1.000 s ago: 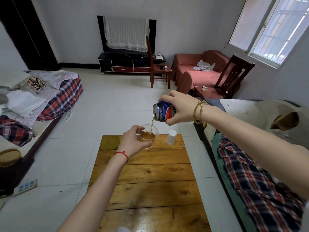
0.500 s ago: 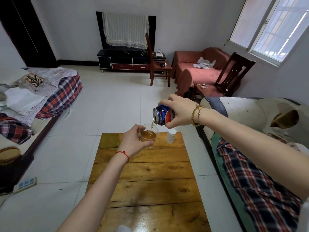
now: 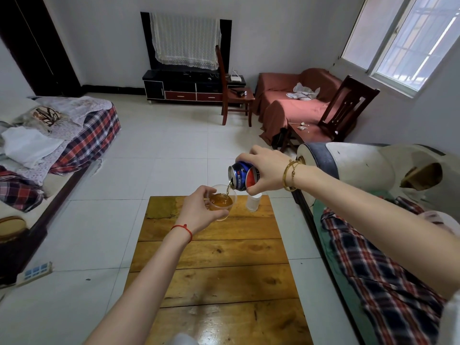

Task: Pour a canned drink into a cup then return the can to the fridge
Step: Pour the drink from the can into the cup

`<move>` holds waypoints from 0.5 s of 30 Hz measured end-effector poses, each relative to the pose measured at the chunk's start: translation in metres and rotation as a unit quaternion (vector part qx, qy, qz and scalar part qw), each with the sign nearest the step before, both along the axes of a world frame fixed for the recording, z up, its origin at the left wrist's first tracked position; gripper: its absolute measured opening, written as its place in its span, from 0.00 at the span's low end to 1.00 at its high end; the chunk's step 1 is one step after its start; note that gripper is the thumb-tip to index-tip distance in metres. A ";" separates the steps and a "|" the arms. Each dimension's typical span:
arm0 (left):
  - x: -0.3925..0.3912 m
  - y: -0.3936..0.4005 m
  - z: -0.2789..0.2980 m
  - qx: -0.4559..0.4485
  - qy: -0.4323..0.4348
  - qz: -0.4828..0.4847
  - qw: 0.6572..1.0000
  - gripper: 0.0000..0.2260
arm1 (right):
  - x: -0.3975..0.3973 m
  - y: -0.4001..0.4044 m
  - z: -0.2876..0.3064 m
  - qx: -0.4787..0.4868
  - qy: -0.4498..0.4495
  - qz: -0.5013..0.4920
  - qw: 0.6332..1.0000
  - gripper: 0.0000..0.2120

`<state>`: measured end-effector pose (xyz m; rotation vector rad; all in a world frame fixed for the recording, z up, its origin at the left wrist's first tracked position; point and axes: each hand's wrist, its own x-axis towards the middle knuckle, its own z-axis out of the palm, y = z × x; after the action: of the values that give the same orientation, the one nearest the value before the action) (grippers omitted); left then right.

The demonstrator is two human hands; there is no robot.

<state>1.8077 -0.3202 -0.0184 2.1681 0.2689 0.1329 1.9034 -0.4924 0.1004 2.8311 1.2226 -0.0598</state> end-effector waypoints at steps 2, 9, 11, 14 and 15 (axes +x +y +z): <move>0.001 0.000 0.000 0.000 -0.001 -0.001 1.000 0.31 | 0.001 0.000 -0.001 0.001 0.001 0.000 1.000 0.36; 0.004 0.001 -0.002 -0.004 -0.007 -0.001 1.000 0.31 | 0.004 0.000 -0.003 0.016 0.016 -0.004 1.000 0.35; 0.005 0.002 -0.002 -0.008 -0.012 0.002 1.000 0.31 | 0.005 0.000 -0.005 0.041 0.036 -0.010 0.998 0.35; 0.007 0.003 -0.002 -0.020 -0.020 0.009 1.000 0.31 | 0.010 0.000 -0.012 0.106 0.077 -0.022 0.991 0.35; 0.007 0.004 -0.002 -0.024 -0.022 0.011 0.999 0.31 | 0.011 0.000 -0.015 0.132 0.090 -0.028 0.987 0.34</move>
<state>1.8149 -0.3162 -0.0207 2.1127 0.2672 0.1846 1.9147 -0.4927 0.0852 3.1490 1.2701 -0.1719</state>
